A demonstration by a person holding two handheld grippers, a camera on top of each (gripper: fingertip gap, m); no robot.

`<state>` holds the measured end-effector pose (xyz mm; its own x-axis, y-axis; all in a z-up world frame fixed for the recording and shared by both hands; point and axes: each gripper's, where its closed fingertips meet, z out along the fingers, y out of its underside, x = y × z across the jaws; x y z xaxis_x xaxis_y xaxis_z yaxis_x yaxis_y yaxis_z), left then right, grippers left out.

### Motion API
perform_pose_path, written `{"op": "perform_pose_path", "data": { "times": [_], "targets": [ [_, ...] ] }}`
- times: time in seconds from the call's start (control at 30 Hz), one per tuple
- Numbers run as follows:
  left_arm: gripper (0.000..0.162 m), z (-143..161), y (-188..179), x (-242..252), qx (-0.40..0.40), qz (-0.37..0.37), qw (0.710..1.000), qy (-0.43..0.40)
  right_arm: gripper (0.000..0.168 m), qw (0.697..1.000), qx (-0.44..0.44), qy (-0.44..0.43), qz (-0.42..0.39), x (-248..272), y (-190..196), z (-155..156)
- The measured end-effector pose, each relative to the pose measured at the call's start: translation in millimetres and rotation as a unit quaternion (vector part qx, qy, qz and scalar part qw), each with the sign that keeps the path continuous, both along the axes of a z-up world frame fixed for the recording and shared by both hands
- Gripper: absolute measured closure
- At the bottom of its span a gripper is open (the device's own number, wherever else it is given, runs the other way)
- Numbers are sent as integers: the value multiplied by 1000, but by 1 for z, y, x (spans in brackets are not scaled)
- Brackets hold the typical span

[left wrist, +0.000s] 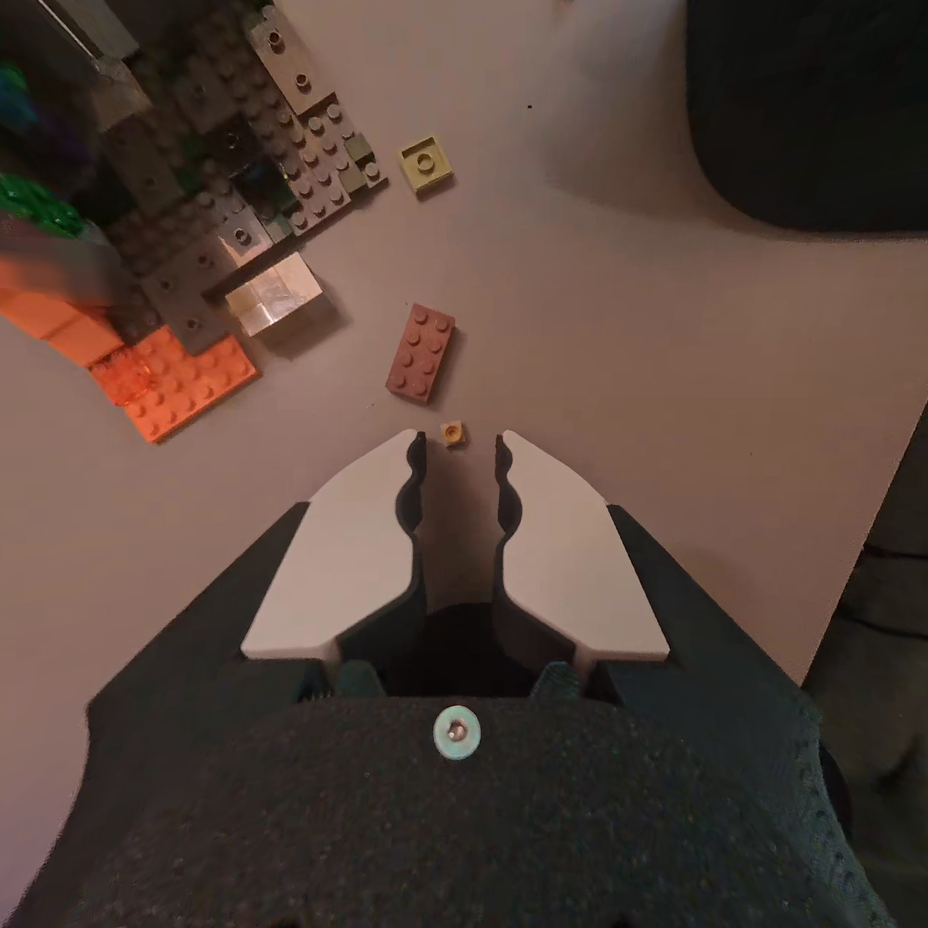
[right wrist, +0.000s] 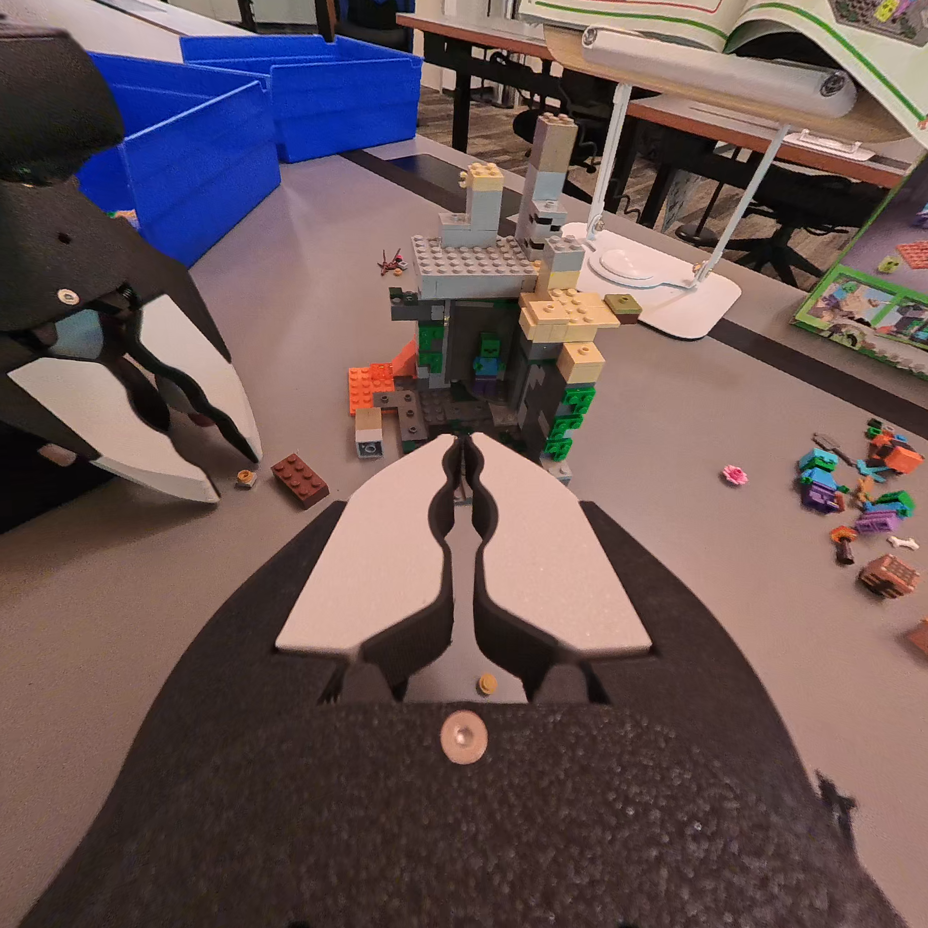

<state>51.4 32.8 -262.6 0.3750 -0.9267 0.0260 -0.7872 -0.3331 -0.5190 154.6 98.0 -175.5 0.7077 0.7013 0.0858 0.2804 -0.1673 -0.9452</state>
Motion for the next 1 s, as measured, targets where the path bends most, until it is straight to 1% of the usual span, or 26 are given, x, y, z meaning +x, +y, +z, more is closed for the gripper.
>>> {"op": "perform_pose_path", "data": {
  "times": [0.07,0.1,0.13,0.2,0.27,0.37,0.47,0.57,0.67,0.83,0.93,1.0],
  "targets": [
    [142,-3,1,0,0,1,1000,9,168,1000,0,-4,5,-2,-1,-1],
    [150,-3,0,1,0,-2,1000,6,168,1000,1,-6,10,-4,-3,-1],
    [154,-3,-1,2,3,-6,1000,5,168,1000,4,-8,18,-6,-5,-1],
    [154,-3,-1,3,21,-15,1000,6,168,999,14,-9,49,-15,-12,0],
    [154,1,-2,7,45,-25,999,-5,168,994,14,-9,105,-31,-28,0],
    [155,14,-4,13,92,-33,995,-23,168,983,-17,-20,184,-54,-52,-11],
    [155,34,-5,17,162,-33,986,-37,165,971,-76,2,225,-69,-68,-18],
    [155,56,-11,24,203,-35,976,-65,157,960,-131,51,244,-77,-74,-14],
    [155,70,-14,26,242,-39,967,-72,155,946,-167,92,262,-82,-79,-8],
    [155,83,-18,26,280,-46,956,-75,158,924,-208,149,284,-82,-84,3],
    [155,91,-22,27,275,-50,955,-103,168,924,-209,153,280,-81,-82,3],
    [155,95,-25,28,261,-49,956,-126,168,921,-207,154,291,-82,-86,5]
  ]
}}
